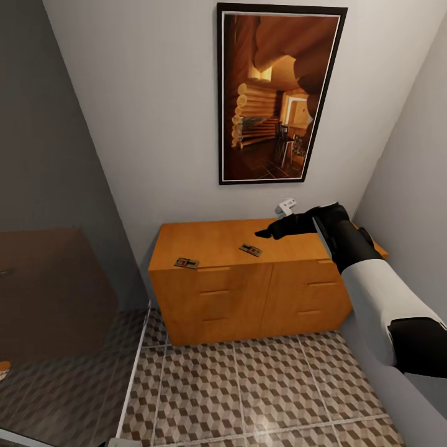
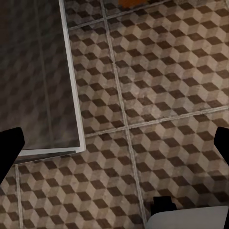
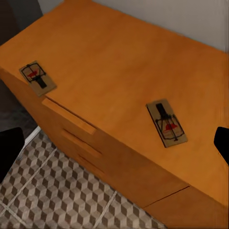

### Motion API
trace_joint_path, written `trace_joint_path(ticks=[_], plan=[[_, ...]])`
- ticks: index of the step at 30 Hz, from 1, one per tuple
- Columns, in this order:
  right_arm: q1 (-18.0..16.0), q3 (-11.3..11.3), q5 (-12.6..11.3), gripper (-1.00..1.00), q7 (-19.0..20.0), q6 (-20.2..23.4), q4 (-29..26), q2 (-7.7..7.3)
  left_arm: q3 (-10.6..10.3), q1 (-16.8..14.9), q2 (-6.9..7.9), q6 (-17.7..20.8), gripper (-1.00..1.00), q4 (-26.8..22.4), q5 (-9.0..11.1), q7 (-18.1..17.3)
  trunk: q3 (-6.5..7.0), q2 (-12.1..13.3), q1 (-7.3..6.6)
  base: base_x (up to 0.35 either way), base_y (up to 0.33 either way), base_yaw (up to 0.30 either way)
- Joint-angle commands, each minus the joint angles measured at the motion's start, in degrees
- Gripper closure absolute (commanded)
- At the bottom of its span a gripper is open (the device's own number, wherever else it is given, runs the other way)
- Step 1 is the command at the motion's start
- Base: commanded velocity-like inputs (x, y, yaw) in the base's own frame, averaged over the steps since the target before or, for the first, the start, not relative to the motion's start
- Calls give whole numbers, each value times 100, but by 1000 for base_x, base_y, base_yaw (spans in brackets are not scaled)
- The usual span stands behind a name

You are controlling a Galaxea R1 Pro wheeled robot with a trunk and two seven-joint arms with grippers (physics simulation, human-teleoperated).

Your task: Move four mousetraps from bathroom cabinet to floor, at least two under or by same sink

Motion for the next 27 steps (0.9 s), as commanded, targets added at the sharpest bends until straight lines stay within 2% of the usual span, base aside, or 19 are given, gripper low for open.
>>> trace_joint_path(ticks=[1,9,15,20,27], plan=[[-5,8,93,-100,65,-33,-8,-11,-49,-7,-4,-27,-100,16,22,15,-12,-12,3,0,0,0],[-5,8,514,-100,590,-408,11,-55,-49,-7,-4,-27,-100,15,23,15,-12,-12,3,0,0,0],[-5,8,1065,-100,1017,-547,17,-127,-49,-7,-4,-21,-100,17,23,15,-12,-12,3,0,0,0],[-3,6,1378,-100,1226,-738,18,-198,-49,-7,-4,67,-100,15,21,10,-12,-12,3,0,0,0],[-2,1,1482,-100,1412,-830,18,-240,-49,-7,-6,227,-100,15,17,8,-12,-12,3,0,0,0]])
